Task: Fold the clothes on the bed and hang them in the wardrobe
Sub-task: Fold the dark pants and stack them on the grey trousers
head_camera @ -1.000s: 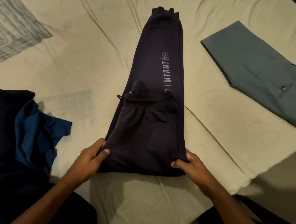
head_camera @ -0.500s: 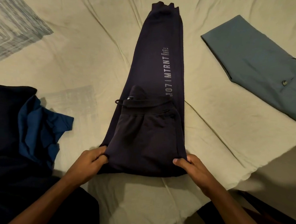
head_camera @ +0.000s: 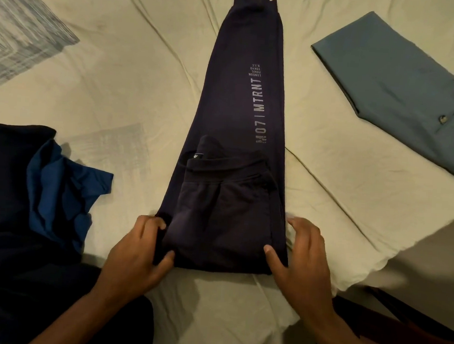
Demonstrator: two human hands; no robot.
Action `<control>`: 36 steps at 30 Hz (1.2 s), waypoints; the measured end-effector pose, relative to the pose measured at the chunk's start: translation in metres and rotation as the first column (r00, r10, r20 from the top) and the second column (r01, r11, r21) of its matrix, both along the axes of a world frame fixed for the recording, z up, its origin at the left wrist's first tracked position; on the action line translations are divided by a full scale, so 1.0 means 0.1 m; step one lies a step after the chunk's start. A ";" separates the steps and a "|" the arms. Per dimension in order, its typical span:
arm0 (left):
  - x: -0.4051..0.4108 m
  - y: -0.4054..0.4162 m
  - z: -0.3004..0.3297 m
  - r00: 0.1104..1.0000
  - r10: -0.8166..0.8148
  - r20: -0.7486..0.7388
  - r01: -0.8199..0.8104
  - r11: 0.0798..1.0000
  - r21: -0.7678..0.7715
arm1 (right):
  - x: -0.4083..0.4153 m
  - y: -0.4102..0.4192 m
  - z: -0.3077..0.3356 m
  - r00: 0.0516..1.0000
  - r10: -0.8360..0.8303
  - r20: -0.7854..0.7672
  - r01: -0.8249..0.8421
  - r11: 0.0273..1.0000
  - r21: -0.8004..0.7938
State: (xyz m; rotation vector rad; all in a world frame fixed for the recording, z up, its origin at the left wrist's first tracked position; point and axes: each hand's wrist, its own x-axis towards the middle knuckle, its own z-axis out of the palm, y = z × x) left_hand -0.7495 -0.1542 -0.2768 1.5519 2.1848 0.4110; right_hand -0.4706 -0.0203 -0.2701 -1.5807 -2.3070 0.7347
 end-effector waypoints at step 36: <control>-1.33 3.28 0.67 0.436 0.405 0.804 -0.367 0.896 -0.252 | -1.34 3.27 0.72 0.901 -0.317 -0.295 -0.022 0.646 -0.763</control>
